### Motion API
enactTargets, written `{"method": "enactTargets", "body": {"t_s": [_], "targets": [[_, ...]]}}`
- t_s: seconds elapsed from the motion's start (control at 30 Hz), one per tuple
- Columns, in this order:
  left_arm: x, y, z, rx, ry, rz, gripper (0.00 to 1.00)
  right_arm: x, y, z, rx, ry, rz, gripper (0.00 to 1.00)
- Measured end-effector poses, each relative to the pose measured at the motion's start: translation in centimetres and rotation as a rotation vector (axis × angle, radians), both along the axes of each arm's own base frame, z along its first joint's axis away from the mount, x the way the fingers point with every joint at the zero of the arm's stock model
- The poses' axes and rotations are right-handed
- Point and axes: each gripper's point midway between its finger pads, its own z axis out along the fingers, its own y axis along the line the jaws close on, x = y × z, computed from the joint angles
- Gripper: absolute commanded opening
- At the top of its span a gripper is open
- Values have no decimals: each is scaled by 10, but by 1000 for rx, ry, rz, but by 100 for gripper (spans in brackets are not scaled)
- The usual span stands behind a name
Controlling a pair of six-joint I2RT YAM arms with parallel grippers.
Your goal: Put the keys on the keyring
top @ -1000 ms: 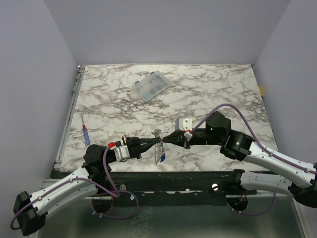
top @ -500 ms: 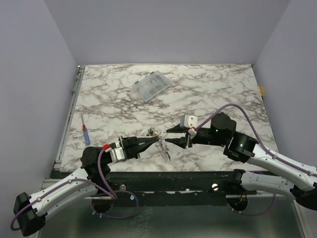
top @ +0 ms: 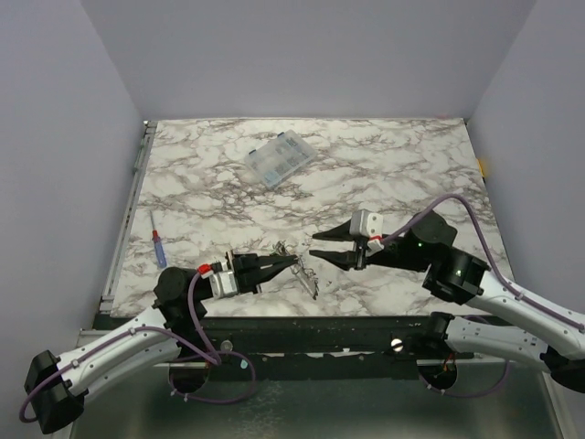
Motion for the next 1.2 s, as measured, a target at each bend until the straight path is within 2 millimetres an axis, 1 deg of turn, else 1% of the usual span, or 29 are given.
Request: {"method": "enactTargets", "body": {"t_s": [0.07, 0.2, 0.5, 0.8, 1.03, 1.2], "targets": [[-1, -1, -2, 7, 2, -10, 0, 1, 4, -5, -12, 8, 6, 34], [-3, -2, -2, 9, 3, -20, 0, 1, 11, -9, -18, 13, 32, 33], [-6, 2, 4, -10, -10, -19, 0, -15, 17, -7, -4, 34, 128, 32], [-6, 4, 6, -19, -15, -16, 0, -19, 28, -6, 14, 67, 175, 27], [-8, 7, 10, -32, -23, -12, 0, -22, 30, -4, 25, 69, 193, 27], [-7, 7, 11, -34, -23, -11, 0, -23, 33, -10, 12, 89, 212, 30]]}}
